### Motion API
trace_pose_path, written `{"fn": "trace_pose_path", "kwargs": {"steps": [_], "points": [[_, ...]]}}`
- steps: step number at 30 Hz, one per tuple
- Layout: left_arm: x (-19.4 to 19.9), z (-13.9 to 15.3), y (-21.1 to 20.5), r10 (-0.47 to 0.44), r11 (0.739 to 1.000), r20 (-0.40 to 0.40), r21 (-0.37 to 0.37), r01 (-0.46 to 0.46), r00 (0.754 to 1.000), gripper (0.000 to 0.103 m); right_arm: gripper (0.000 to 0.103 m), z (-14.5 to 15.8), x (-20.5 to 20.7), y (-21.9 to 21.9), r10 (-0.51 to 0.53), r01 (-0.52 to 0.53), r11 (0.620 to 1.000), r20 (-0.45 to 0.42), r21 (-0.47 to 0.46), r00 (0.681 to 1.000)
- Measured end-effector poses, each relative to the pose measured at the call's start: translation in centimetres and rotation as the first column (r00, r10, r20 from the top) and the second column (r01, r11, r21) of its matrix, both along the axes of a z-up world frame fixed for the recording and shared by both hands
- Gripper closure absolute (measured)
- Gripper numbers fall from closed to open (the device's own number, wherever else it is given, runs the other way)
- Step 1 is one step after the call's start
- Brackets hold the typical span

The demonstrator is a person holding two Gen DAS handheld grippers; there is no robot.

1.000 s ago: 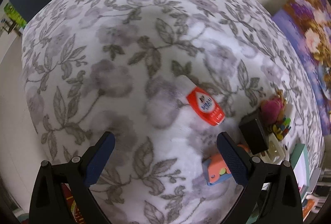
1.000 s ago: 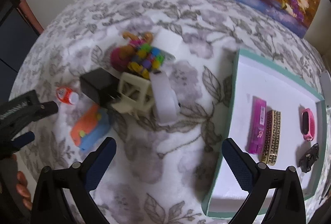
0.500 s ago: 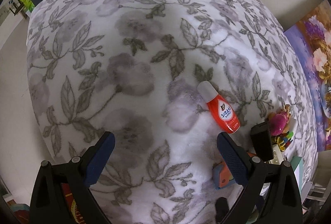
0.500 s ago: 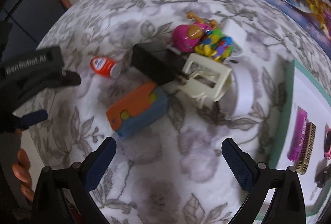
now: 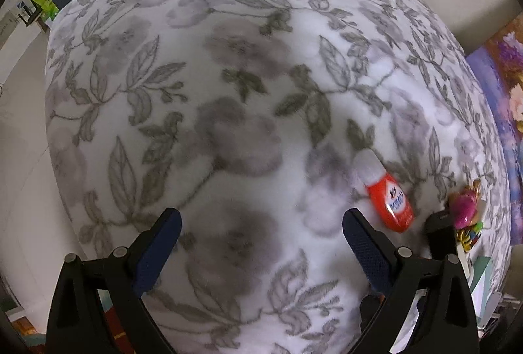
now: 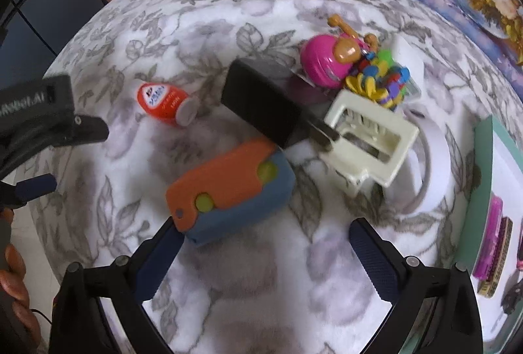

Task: Organize rigid objects
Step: 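Close the right gripper on the orange-blue box while the left grasps the red bottle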

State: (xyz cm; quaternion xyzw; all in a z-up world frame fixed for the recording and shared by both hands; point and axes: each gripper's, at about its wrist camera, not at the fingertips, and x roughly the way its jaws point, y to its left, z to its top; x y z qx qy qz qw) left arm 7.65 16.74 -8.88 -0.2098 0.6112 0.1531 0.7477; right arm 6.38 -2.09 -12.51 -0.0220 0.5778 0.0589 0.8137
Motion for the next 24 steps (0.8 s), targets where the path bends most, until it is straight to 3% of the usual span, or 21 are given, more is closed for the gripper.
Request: {"fn": "trace_pose_path", "kwargs": {"steps": [7, 14, 19, 24], "points": [[1.3, 0.3, -0.8, -0.072, 0.997, 0.025, 0.009, 0.072, 0.997, 0.004, 0.004, -0.1, 1.9, 1.1, -0.024, 0.023, 0.999, 0.025, 0.038, 0.999], [1.4, 1.1, -0.4, -0.107, 0.994, 0.037, 0.02, 0.106, 0.994, 0.004, 0.016, 0.1, 3.6, 1.9, -0.009, 0.007, 0.999, 0.056, 0.039, 0.998], [1.6, 1.2, -1.6, -0.147, 0.989, 0.06, 0.009, 0.147, 0.987, 0.004, 0.027, 0.5, 3.5, 1.9, -0.017, 0.014, 0.999, 0.062, 0.04, 0.998], [3.1, 0.7, -4.1, -0.212, 0.977, 0.078, -0.004, 0.212, 0.974, 0.004, 0.028, 1.0, 1.7, 0.2, -0.045, 0.042, 0.997, 0.056, 0.059, 0.997]]}}
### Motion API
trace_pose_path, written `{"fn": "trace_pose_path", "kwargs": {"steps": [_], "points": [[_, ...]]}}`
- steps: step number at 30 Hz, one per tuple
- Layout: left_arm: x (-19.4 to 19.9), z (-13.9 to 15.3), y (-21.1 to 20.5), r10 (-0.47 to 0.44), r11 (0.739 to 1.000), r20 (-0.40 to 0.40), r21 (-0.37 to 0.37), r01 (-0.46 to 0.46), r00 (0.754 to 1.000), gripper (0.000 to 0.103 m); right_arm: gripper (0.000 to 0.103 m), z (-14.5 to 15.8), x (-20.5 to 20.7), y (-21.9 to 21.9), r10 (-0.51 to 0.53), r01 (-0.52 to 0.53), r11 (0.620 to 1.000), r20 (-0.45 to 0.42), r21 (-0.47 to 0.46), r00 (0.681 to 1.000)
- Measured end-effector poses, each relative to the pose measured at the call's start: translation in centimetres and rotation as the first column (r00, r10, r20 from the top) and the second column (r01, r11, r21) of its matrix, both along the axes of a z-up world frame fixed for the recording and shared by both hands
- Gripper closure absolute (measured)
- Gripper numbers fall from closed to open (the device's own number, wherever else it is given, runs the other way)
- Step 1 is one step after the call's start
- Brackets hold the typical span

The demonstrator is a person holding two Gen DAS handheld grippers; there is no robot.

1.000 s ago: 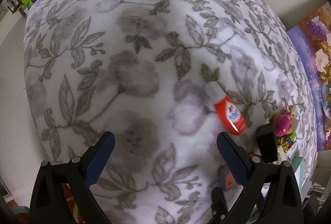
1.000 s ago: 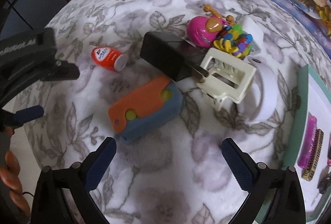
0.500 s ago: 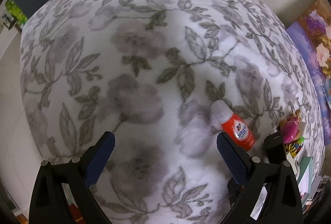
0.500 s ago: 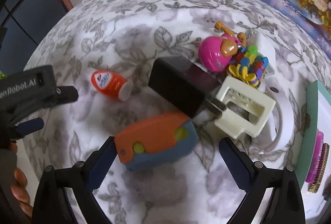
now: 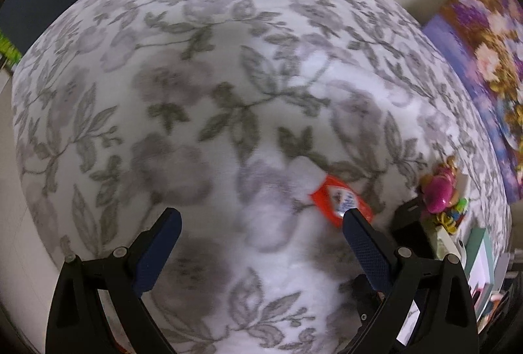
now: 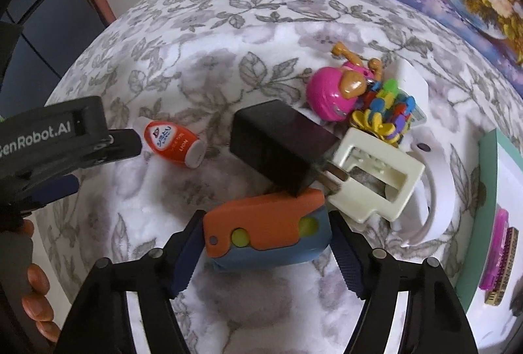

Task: Organize rigid objects
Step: 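Close the right gripper on the orange-blue box while the left grasps the red bottle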

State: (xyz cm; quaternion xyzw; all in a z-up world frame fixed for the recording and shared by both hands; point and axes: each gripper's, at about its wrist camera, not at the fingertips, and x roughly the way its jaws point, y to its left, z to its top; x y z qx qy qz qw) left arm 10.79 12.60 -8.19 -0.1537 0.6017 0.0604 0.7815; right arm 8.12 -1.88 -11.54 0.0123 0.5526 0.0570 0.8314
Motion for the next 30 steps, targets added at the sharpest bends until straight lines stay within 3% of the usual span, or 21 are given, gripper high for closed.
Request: {"fn": "trace_pose_path", "kwargs": {"steps": [7, 15, 25, 30], "points": [[1.6, -1.0, -2.6, -0.109, 0.994, 0.01, -0.001, 0.109, 0.994, 0.004, 0.028, 0.4, -0.7, -1.9, -0.036, 0.037, 0.999, -0.027, 0.039, 0.999], [3.6, -2.0, -5.5, -0.226, 0.972, 0.03, 0.077, 0.223, 0.974, 0.004, 0.028, 0.5, -1.0, -3.9, -0.073, 0.078, 0.993, -0.058, 0.085, 0.996], [5.2, -3.7, -9.2, -0.359, 0.919, 0.043, 0.191, 0.345, 0.932, 0.004, 0.028, 0.6, -1.0, -4.2, -0.075, 0.082, 0.991, -0.067, 0.103, 0.995], [5.5, -3.8, -9.7, -0.4, 0.9, 0.057, 0.21, 0.381, 0.915, 0.005, 0.028, 0.6, -1.0, -4.5, -0.075, 0.083, 0.99, -0.072, 0.116, 0.995]]}}
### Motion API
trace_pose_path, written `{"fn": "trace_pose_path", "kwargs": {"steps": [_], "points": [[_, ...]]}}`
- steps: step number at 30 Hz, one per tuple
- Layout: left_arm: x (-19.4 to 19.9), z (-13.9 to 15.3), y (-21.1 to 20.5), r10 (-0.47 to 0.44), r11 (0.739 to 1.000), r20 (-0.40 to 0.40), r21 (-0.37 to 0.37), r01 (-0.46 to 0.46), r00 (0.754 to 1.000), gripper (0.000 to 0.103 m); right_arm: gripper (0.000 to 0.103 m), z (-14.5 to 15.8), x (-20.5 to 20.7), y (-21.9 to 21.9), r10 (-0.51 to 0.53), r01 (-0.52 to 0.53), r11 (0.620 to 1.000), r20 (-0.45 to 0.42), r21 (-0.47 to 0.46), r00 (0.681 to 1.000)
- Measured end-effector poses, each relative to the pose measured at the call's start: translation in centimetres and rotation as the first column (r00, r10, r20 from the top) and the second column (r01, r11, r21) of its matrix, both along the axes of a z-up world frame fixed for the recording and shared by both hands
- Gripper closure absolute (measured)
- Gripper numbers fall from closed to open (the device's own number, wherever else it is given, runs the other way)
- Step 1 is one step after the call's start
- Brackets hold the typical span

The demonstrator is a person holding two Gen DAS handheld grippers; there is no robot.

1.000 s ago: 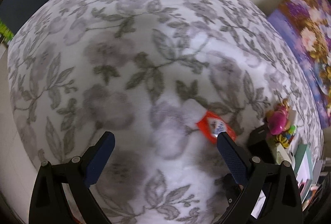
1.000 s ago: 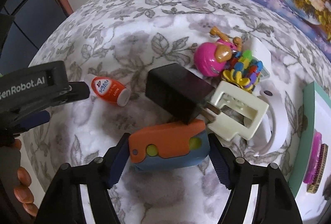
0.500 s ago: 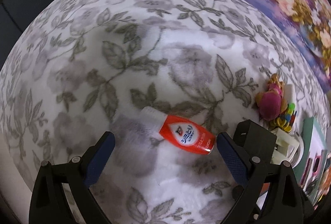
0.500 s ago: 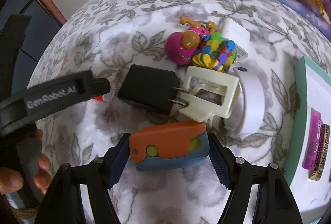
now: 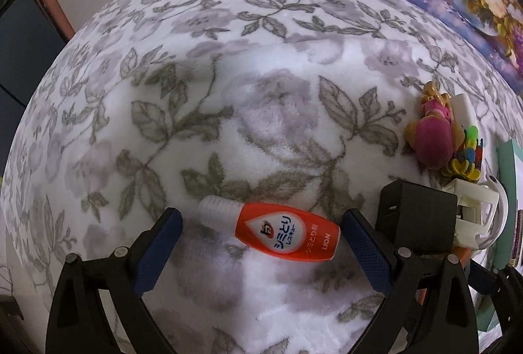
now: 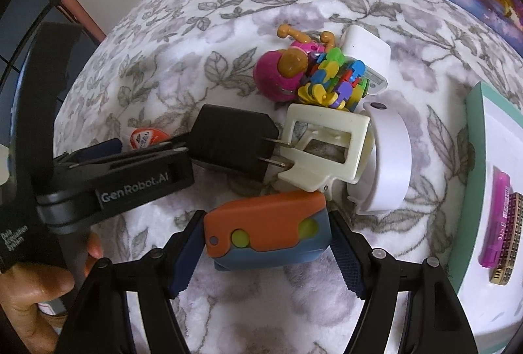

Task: Organize rigid objects
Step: 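Close the right gripper on the orange-blue box while the left grasps the red bottle, then carry the orange-blue box and red bottle into the tray and release both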

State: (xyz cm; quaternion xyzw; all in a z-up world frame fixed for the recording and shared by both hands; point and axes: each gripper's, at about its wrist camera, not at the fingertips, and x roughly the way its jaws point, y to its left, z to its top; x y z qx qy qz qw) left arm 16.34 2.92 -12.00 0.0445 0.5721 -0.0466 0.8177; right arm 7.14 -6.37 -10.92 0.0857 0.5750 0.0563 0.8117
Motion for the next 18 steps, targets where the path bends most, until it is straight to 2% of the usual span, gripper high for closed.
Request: {"fn": "trace_pose_path", "kwargs": {"steps": [2, 4, 6, 13, 18], "points": [[-0.1, 0.2, 0.1, -0.009, 1.0, 0.004, -0.003, 0.009, 1.0, 0.007, 0.028, 0.0, 0.0, 0.0, 0.0, 0.0, 1.0, -0.001, 0.002, 1.0], [-0.1, 0.4, 0.1, -0.019, 1.0, 0.006, -0.016, 0.019, 1.0, 0.014, 0.028, 0.0, 0.0, 0.0, 0.0, 0.0, 1.0, -0.001, 0.002, 1.0], [-0.5, 0.8, 0.0, -0.03, 0.999, 0.01, -0.02, 0.03, 1.0, 0.025, 0.028, 0.0, 0.0, 0.0, -0.002, 0.002, 1.0, -0.001, 0.003, 1.0], [-1.0, 0.8, 0.0, -0.024, 0.999, -0.018, -0.036, 0.023, 1.0, 0.025, 0.028, 0.1, -0.3, -0.3, -0.017, 0.017, 1.0, -0.002, 0.009, 1.0], [-1.6, 1.0, 0.2, 0.028, 0.997, -0.06, -0.065, -0.032, 0.998, 0.025, 0.028, 0.2, -0.9, -0.4, -0.021, 0.021, 1.0, -0.012, -0.005, 1.0]]}}
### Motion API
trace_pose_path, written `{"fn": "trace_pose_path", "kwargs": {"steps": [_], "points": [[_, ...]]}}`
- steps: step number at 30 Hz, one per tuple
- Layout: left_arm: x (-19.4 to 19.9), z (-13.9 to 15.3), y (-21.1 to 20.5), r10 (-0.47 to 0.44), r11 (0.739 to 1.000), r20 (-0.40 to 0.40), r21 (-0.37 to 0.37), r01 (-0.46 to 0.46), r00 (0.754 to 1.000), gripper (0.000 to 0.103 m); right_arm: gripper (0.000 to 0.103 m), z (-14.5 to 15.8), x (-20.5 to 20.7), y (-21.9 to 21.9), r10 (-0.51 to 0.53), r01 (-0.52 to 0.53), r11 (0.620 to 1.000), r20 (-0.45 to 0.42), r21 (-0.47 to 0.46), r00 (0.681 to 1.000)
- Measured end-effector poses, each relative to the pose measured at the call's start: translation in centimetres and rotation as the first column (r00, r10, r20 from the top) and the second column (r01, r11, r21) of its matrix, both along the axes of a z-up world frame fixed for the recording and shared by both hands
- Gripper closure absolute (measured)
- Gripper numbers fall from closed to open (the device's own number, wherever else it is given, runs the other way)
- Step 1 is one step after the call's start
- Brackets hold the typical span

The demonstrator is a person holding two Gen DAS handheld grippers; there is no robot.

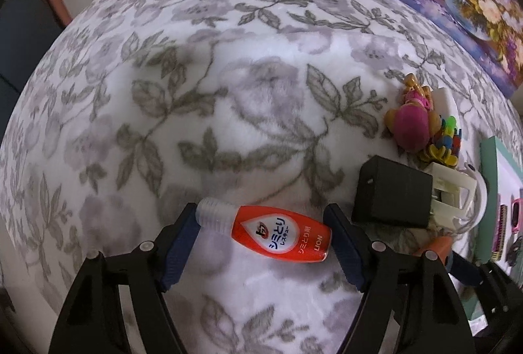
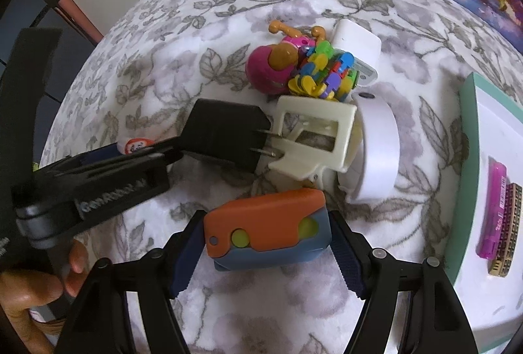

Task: Organize rigid objects
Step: 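Carry the orange-blue box and red bottle into the tray and release both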

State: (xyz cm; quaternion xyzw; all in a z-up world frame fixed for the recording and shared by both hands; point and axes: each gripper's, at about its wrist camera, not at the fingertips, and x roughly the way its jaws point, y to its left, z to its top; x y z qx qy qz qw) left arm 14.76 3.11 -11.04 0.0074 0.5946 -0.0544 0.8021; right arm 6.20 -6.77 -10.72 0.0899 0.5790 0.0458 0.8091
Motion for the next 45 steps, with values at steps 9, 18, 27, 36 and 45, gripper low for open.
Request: {"fn": "trace_pose_path", "kwargs": {"steps": [9, 18, 27, 36, 45], "points": [[-2.8, 3.7, -1.0, 0.056, 0.997, 0.042, -0.047, -0.054, 0.998, 0.025, 0.028, 0.8, -2.1, -2.5, -0.063, 0.065, 0.997, -0.037, 0.048, 0.997], [-6.7, 10.6, 0.2, 0.045, 0.997, 0.145, -0.076, -0.035, 0.988, 0.025, 0.028, 6.5, -5.1, -6.7, -0.176, 0.168, 0.98, 0.068, 0.106, 0.982], [-10.1, 13.3, -7.9, -0.116, 0.987, 0.171, -0.09, 0.133, 0.978, 0.025, 0.028, 9.7, -9.2, -14.1, -0.371, 0.377, 0.926, 0.12, -0.033, 0.921], [-13.0, 11.8, -16.5, -0.271, 0.958, 0.142, -0.052, 0.281, 0.952, 0.025, 0.028, 7.9, -12.6, -23.4, -0.555, 0.555, 0.826, 0.029, -0.097, 0.831], [-15.7, 8.7, -21.6, -0.397, 0.917, 0.094, -0.003, 0.399, 0.913, 0.025, 0.028, 7.6, -14.8, -27.7, -0.627, 0.623, 0.775, -0.008, -0.11, 0.779]]}}
